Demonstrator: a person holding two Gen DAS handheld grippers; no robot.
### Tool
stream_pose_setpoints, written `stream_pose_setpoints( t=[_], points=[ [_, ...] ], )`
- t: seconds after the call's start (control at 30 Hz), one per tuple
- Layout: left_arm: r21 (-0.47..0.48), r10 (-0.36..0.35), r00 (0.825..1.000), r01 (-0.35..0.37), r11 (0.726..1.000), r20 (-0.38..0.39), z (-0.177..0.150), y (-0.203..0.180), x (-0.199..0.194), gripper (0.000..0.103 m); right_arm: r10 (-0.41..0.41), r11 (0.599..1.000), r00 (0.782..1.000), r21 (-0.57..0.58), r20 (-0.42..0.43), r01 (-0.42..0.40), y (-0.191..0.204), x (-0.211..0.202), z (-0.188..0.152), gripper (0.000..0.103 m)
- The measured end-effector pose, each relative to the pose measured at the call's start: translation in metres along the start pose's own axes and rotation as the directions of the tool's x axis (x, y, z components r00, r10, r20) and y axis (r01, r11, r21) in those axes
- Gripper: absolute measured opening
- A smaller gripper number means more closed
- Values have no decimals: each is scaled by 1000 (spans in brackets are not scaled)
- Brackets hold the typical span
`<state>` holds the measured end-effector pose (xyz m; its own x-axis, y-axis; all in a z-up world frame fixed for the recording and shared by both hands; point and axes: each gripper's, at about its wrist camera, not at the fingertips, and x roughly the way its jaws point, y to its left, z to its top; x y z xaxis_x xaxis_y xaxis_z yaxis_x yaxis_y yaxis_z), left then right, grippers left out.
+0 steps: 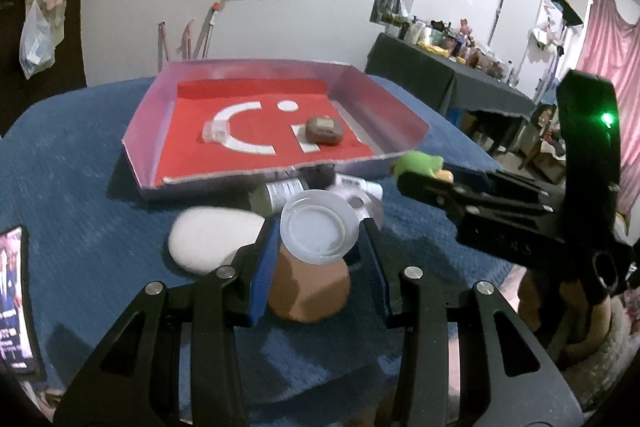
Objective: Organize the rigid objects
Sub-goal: 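Grasp the clear round lid with the left gripper while the right gripper grasps the green-and-yellow toy figure, then carry the lid with the left gripper while the right gripper carries the toy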
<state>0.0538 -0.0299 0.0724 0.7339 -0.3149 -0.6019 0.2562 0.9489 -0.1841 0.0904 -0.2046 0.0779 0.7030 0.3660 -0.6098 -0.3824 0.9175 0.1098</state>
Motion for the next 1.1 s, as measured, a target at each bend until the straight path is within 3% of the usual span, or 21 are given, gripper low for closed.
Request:
stream_pose_setpoints(
  t=[0.37, 1.1],
  points=[
    [-36, 21, 1000, -20, 999, 13, 25, 25, 9, 39, 29, 999, 999, -15, 12, -29, 11, 4, 13, 51],
    [-4, 59, 998, -59, 998, -30, 55, 36, 31, 39, 90, 996, 995, 28, -35, -89, 2, 31, 34, 51]
  ],
)
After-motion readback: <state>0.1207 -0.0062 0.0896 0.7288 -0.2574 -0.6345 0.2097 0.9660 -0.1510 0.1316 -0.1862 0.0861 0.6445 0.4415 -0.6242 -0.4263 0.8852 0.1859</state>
